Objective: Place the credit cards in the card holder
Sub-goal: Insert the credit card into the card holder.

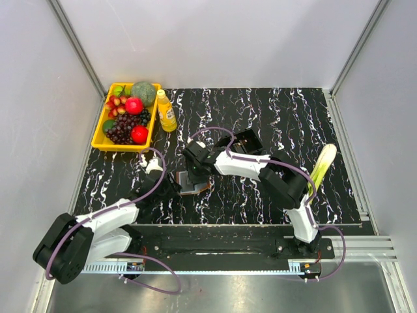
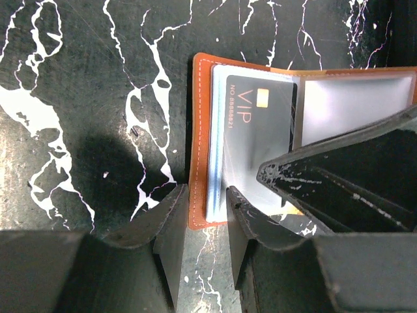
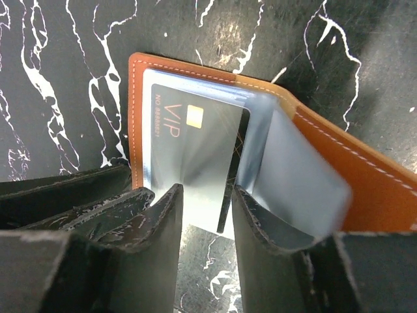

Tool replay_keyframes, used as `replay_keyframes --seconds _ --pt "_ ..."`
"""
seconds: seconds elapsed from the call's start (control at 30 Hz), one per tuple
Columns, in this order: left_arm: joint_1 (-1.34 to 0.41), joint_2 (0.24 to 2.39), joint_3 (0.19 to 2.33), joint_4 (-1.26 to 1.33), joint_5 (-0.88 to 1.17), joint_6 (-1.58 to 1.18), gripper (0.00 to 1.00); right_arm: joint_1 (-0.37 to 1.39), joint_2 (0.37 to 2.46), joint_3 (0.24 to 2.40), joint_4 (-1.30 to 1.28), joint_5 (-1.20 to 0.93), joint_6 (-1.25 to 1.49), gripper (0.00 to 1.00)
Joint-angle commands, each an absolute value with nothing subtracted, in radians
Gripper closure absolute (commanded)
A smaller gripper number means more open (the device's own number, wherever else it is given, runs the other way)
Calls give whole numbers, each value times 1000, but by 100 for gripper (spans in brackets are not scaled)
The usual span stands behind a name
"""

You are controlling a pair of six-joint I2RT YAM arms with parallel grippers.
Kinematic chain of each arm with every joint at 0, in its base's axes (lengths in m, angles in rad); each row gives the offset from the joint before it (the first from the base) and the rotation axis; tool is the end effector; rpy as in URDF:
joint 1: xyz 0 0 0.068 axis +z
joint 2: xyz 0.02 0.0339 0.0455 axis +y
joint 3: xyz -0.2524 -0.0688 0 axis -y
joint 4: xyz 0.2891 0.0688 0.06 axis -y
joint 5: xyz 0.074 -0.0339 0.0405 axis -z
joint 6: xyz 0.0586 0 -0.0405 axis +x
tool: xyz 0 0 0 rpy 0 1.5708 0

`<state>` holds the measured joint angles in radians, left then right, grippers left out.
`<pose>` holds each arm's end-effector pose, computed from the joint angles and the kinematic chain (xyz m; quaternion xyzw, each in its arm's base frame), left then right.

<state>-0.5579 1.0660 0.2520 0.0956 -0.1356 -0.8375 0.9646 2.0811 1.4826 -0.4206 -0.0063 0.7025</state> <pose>0.2074 -0.1201 0.0785 -0.1543 0.8957 -0.2177 0.3557 0.2763 0.3992 0.1075 -0.1266 0.9538 0.2037 0.1809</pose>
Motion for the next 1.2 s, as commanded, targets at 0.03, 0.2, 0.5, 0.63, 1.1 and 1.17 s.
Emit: replay_keyframes --seconds 0.03,0.2,0.5,0.63,1.1,1.17 --pt "-563 1029 256 42 -143 -831 66 945 2066 1483 -370 -9 715 62" --pt "-565 1000 267 -23 -181 -839 66 937 2026 1471 -374 54 649 49" --pt "-561 919 357 -178 -273 -810 62 937 1931 1434 -350 90 620 42" --pt "-555 899 400 -232 -290 -805 60 951 1939 1445 -336 81 546 40" --pt "-456 997 428 -285 -235 -839 60 1061 2085 1609 -445 227 459 44" --pt "-454 1008 429 -264 -221 -835 59 1068 2100 1624 -466 258 456 45"
